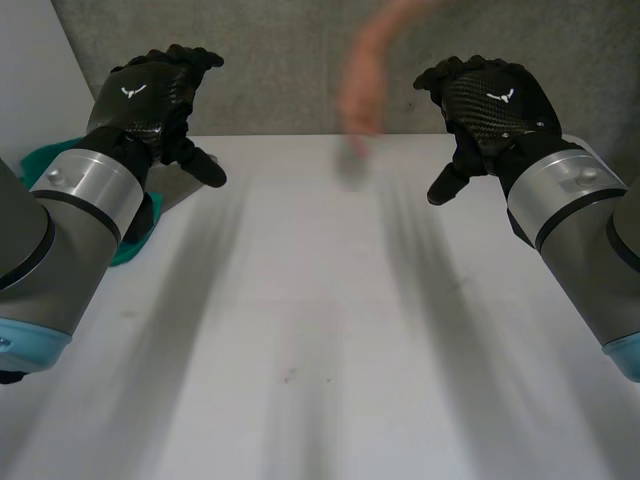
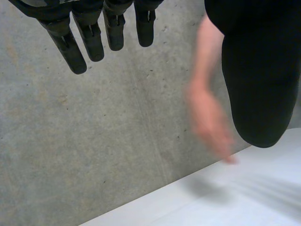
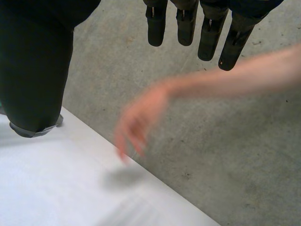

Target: Fold the laundry.

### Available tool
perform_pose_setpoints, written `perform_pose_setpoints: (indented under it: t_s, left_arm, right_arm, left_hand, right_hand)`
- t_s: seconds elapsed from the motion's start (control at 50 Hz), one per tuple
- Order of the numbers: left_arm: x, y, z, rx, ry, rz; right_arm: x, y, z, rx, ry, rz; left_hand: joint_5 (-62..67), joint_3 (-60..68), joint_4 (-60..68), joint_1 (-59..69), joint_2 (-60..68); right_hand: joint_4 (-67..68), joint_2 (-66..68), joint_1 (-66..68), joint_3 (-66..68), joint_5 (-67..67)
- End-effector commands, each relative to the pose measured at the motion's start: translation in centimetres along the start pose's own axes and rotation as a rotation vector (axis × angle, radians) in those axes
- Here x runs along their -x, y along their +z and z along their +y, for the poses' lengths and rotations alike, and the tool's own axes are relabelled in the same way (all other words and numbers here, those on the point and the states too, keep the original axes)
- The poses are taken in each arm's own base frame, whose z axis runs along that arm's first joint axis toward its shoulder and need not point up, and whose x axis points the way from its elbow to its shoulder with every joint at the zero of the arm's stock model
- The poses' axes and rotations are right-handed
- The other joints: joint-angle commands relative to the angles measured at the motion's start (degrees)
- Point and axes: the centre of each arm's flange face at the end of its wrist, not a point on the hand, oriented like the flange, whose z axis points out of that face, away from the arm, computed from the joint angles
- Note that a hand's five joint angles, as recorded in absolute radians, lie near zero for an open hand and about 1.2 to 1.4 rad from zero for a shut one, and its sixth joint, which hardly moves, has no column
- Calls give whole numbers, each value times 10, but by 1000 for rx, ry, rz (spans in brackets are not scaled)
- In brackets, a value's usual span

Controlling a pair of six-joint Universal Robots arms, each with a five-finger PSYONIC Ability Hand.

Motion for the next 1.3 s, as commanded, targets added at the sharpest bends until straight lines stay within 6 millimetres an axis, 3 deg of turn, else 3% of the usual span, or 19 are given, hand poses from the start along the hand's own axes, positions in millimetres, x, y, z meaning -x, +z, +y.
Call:
perform_pose_setpoints:
  t_s: [0.02, 0.16, 0.24, 0.26, 0.4, 0.54, 0.62, 0.8, 0.86, 0.92, 1.0, 1.02, 1.08, 1.1, 1.16, 1.18, 1.24, 1.26, 1.3]
  left_arm:
    - [18, 20, 14, 5, 36, -45]
    - [63, 56, 55, 88, 238, -139]
    - [95, 76, 86, 158, 381, -190]
    - [113, 83, 97, 187, 434, -219]
    - [181, 104, 153, 309, 583, -297]
    - [220, 115, 180, 334, 631, -288]
    - [236, 118, 194, 350, 645, -296]
    - [247, 120, 206, 346, 665, -347]
    - [250, 122, 202, 316, 682, -407]
    - [244, 122, 188, 286, 688, -468]
    - [205, 116, 132, 187, 653, -454]
    - [181, 111, 104, 120, 610, -427]
    - [141, 99, 70, 36, 523, -366]
    - [115, 88, 50, -15, 464, -319]
    - [77, 70, 21, -88, 373, -240]
    - [51, 54, 7, -114, 319, -177]
    - [11, 25, 2, -89, 250, -59]
    - [-11, 10, 7, -51, 225, 16]
    - [-35, -6, 15, -1, 204, 103]
  right_arm:
    - [1, 1, 4, 10, -5, -4]
    - [2, 3, 6, 17, -6, -5]
    - [2, 4, 9, 25, -16, -7]
    - [2, 4, 10, 28, -19, -7]
    - [3, 5, 13, 35, -30, -11]
    - [4, 7, 19, 50, -32, -14]
    - [5, 8, 22, 57, -32, -17]
    - [6, 10, 26, 69, -32, -21]
    - [5, 10, 26, 68, -34, -18]
    - [5, 10, 25, 65, -40, -17]
    - [5, 10, 22, 56, -53, -16]
    - [4, 10, 21, 53, -56, -14]
    - [0, 11, 19, 50, -62, 0]
    - [-1, 11, 18, 47, -62, 2]
    - [-4, 13, 17, 43, -63, 12]
    - [-4, 13, 17, 42, -63, 14]
    - [-8, 14, 16, 40, -63, 25]
    - [-10, 15, 16, 41, -64, 30]
    - [-13, 16, 17, 43, -64, 39]
  left_hand:
    - [-16, -9, -5, -8, -7]
    - [-9, -2, 2, -2, 0]
    - [-9, -2, 2, -2, 0]
    - [-11, -4, 0, -3, -2]
    - [-22, -16, -12, -15, -14]
    - [-12, -6, -2, -5, -4]
    - [97, 103, 107, 104, 105]
    - [673, 680, 684, 680, 682]
    - [674, 680, 685, 681, 682]
    - [674, 680, 685, 681, 682]
    - [674, 680, 685, 681, 682]
    - [674, 680, 685, 681, 682]
    - [674, 680, 685, 681, 682]
    - [674, 680, 685, 681, 682]
    - [674, 680, 685, 681, 682]
    - [674, 680, 685, 681, 682]
    - [674, 680, 685, 681, 682]
    - [674, 680, 685, 681, 682]
    - [674, 680, 685, 681, 682]
  right_hand:
    - [-33, -25, -13, -22, -38]
    - [-33, -25, -13, -22, -38]
    - [-33, -25, -13, -22, -38]
    - [-33, -25, -13, -22, -38]
    - [-33, -25, -13, -22, -38]
    - [-33, -25, -13, -22, -38]
    - [-33, -25, -13, -22, -38]
    - [-33, -25, -13, -22, -38]
    - [-33, -25, -13, -22, -38]
    - [-33, -25, -13, -22, -38]
    - [-33, -25, -13, -22, -38]
    - [-33, -25, -13, -22, -38]
    - [-33, -25, -13, -22, -38]
    - [-33, -25, -13, -22, -38]
    - [-33, -25, -13, -22, -38]
    - [-33, -25, -13, -22, -38]
    - [-33, -25, -13, -22, -38]
    - [-33, -25, -13, -22, -38]
    - [-33, -25, -13, -22, -38]
